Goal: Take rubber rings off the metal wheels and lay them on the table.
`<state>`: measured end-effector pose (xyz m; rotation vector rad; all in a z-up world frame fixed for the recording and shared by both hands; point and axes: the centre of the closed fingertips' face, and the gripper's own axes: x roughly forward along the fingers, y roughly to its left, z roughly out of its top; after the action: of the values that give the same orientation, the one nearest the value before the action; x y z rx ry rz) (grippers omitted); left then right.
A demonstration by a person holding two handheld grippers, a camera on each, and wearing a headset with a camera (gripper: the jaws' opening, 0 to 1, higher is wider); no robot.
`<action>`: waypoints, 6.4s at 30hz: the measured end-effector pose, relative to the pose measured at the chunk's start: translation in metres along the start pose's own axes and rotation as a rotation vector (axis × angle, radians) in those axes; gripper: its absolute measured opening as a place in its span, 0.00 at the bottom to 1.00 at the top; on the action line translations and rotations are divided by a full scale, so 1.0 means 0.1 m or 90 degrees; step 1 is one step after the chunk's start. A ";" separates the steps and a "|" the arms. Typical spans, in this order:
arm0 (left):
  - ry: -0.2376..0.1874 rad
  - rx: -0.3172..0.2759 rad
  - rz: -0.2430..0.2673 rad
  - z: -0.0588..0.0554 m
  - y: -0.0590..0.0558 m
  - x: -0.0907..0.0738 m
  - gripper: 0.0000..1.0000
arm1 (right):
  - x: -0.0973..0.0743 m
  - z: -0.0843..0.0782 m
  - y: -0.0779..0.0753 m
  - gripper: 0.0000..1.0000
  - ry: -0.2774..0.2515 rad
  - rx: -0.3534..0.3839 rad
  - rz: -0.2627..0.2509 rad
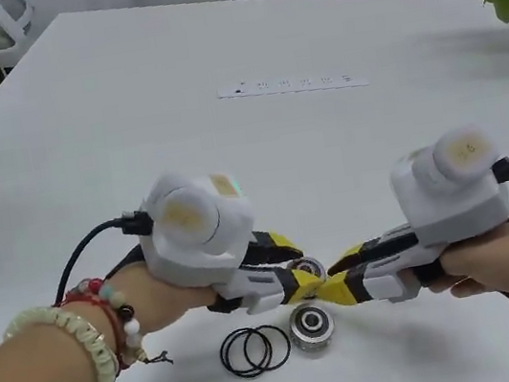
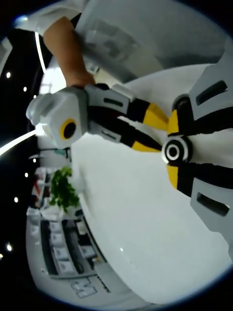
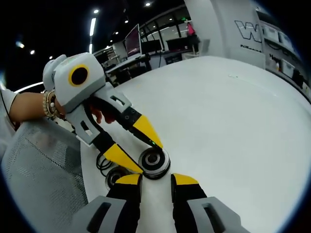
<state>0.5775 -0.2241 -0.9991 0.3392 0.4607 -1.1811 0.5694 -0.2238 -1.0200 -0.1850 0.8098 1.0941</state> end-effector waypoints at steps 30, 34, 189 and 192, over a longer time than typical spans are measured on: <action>-0.016 -0.035 0.012 -0.01 0.03 0.01 0.14 | 0.03 -0.01 0.00 0.15 0.008 -0.087 -0.005; -0.016 -0.037 0.012 -0.01 0.03 0.00 0.14 | 0.02 -0.01 -0.02 0.11 0.006 -0.094 -0.009; -0.060 -0.157 0.284 -0.40 -0.20 -2.27 0.63 | 0.17 0.35 0.94 0.00 -0.036 0.030 0.154; -0.065 -0.162 0.289 -0.40 -0.20 -2.28 0.62 | 0.22 0.29 0.94 0.00 -0.020 0.031 0.158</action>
<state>0.4825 -0.0280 -0.9170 0.1496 0.4118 -0.6854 0.5087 -0.1484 -0.9914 -0.0257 0.8453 1.3050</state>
